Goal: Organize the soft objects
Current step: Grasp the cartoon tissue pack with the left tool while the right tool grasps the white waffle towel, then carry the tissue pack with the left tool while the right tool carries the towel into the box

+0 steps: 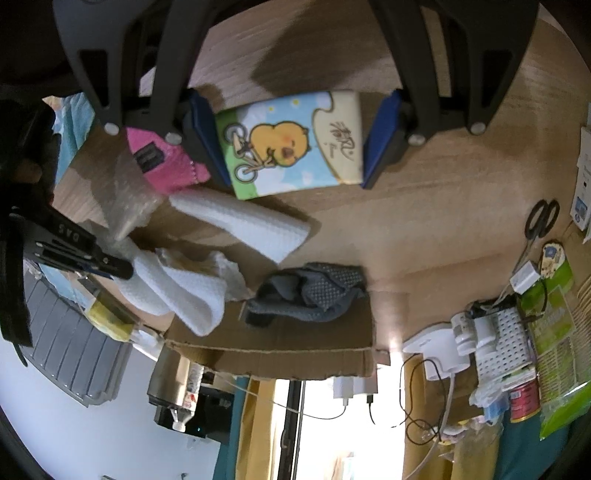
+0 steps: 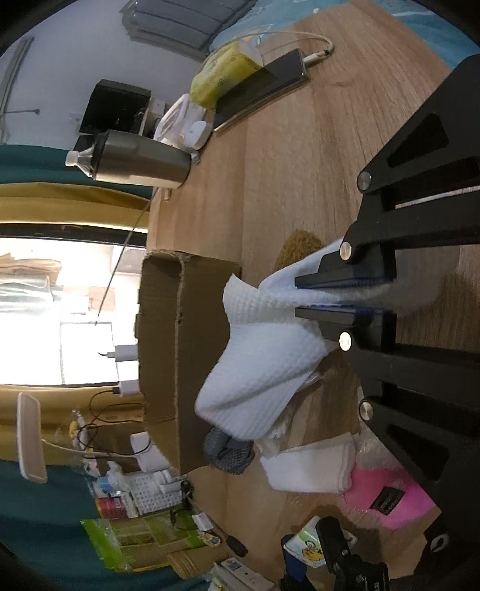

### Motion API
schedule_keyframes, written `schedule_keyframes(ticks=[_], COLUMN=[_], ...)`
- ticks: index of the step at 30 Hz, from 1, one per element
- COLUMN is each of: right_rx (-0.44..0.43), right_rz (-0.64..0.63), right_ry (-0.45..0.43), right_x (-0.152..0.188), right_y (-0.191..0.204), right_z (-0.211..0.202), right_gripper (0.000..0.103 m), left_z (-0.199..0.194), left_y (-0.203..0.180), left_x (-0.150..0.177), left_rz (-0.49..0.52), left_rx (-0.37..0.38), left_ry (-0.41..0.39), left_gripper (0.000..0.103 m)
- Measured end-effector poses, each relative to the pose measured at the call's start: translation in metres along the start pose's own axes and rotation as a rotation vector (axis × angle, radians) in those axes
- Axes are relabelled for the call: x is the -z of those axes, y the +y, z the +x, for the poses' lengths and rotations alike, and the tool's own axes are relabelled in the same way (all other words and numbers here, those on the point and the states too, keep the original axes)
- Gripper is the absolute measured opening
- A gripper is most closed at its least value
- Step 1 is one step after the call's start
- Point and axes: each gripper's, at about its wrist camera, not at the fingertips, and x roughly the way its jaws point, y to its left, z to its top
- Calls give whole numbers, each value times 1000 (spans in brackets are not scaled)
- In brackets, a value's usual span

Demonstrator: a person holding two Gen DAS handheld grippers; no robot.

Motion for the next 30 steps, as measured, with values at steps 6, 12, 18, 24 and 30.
schedule_keyframes(ticks=[6, 12, 18, 24, 30], right_rx=[-41, -76, -72, -76, -83], right_rz=[8, 28, 28, 29, 31], right_ry=[-73, -128, -172, -189, -212], right_x=[-11, -29, -45, -56, -67], right_y=[-2, -6, -11, -15, -20], right_z=[-21, -36, -44, -43, -42], right_gripper=[7, 7, 7, 7, 7], left_z=[-1, -4, -8, -10, -9], left_y=[-1, -1, 3, 6, 9], left_x=[-6, -15, -30, -44, -61], left_rz=[2, -1, -15, -25, -35], left_rx=[7, 7, 1, -7, -17], left_ry=[-12, -37, -72, -100, -126], left_gripper=[71, 71, 71, 71, 71])
